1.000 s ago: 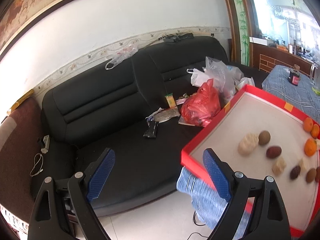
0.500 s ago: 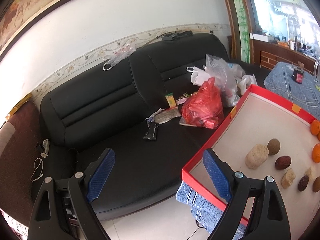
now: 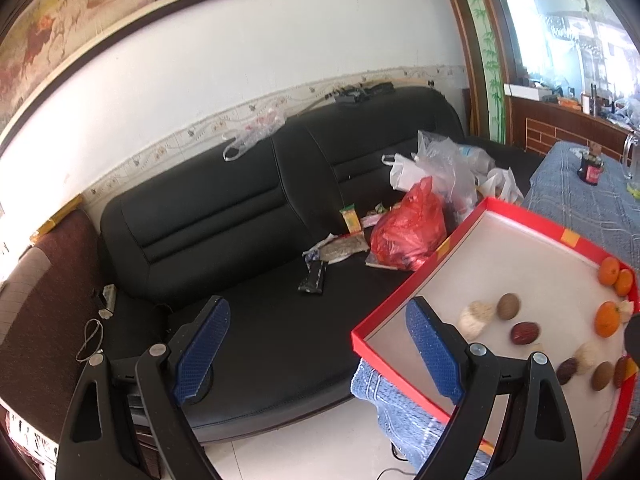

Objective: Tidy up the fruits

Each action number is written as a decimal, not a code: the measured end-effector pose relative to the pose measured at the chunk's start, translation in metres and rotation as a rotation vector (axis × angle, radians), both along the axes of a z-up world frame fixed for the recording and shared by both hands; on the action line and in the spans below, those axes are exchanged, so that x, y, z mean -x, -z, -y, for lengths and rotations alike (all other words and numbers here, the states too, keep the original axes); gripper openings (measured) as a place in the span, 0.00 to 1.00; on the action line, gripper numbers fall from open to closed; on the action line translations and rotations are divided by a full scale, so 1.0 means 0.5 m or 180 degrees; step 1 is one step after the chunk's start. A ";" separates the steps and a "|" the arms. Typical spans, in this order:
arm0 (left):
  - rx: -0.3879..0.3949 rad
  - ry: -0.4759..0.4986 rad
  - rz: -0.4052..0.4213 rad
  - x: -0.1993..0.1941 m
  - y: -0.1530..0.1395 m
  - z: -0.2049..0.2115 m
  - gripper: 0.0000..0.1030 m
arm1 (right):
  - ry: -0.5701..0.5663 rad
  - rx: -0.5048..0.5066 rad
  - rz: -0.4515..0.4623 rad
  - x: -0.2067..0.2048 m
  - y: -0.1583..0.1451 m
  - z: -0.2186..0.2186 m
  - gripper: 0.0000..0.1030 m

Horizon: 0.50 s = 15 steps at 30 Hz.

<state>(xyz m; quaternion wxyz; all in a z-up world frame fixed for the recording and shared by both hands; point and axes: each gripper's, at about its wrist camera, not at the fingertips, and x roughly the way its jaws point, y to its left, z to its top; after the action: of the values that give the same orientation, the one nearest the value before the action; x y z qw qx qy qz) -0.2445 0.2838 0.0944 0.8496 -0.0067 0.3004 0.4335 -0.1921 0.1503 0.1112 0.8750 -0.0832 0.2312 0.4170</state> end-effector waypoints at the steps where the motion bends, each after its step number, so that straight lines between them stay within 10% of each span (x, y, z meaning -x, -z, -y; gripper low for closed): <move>1: -0.0019 0.0004 0.0009 0.001 -0.004 0.006 0.87 | 0.0005 -0.0024 0.0002 0.000 -0.003 0.009 0.85; 15: -0.0210 0.0095 0.0069 0.017 -0.034 0.076 0.88 | 0.0129 -0.0250 -0.0028 0.017 -0.012 0.112 0.85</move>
<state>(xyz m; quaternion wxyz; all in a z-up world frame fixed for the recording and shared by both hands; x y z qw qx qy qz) -0.2528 0.2460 0.1114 0.8590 0.0212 0.2767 0.4303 -0.2006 0.0945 0.1172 0.8849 -0.0422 0.2201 0.4083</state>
